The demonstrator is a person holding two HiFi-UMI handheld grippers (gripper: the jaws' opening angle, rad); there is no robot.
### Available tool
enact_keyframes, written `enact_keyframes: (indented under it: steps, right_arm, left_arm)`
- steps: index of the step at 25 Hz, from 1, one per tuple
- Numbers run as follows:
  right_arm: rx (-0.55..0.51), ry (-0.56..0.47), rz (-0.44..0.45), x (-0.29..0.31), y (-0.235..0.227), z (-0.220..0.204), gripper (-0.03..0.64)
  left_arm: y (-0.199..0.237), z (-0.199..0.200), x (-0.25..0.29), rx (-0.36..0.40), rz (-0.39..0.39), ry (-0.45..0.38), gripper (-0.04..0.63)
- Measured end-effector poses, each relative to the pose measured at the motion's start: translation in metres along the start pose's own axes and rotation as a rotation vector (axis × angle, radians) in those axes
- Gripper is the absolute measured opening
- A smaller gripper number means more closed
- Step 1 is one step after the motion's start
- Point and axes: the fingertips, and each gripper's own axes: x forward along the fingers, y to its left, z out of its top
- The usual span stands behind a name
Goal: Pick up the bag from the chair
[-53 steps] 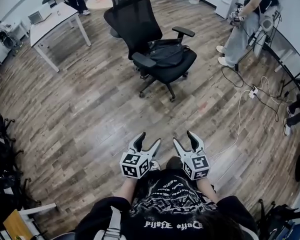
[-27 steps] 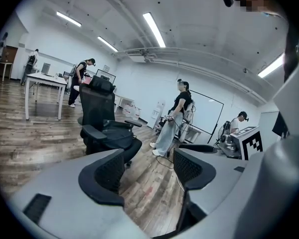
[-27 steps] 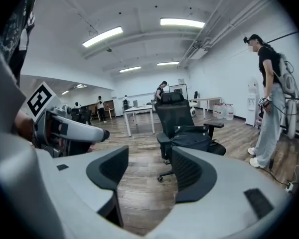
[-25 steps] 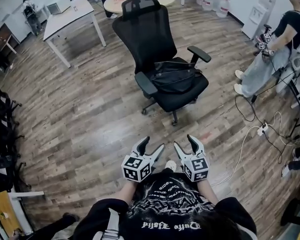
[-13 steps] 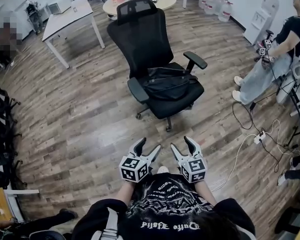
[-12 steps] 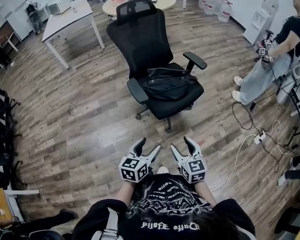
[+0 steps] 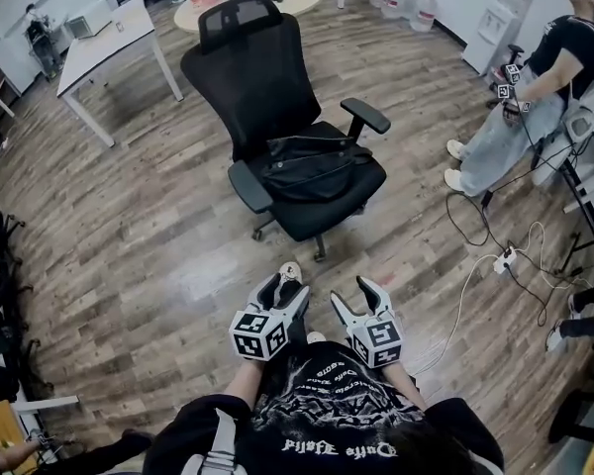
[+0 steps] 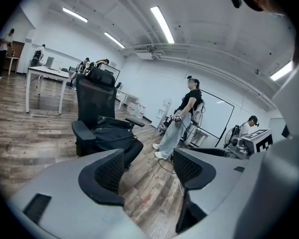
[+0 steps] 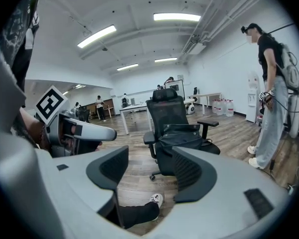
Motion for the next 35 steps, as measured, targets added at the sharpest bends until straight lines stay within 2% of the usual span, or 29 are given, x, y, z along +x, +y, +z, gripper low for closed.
enact_keyframes:
  steps: [8,14,19,23,29,35]
  right_arm:
    - [0.032,0.005,-0.092,0.047,-0.065,0.029,0.285]
    - [0.070,0.007,-0.127,0.114,-0.099,0.066,0.285]
    - [0.075,-0.006,-0.165,0.174,-0.125,0.106,0.285]
    - [0.082,-0.003,-0.188,0.214,-0.134,0.125,0.285]
    - [0.095,0.000,-0.216,0.256,-0.144,0.140,0.285]
    - [0.107,0.011,-0.219,0.278,-0.147,0.144,0.285]
  left_arm:
    - [0.011,0.052,0.091,0.039,-0.098,0.007,0.316]
    - [0.057,0.096,0.151,0.050,-0.124,0.065,0.316]
    - [0.087,0.154,0.202,0.102,-0.189,0.060,0.316]
    - [0.114,0.185,0.232,0.122,-0.225,0.069,0.316]
    - [0.139,0.207,0.261,0.149,-0.276,0.099,0.316]
    - [0.152,0.211,0.274,0.161,-0.309,0.131,0.316]
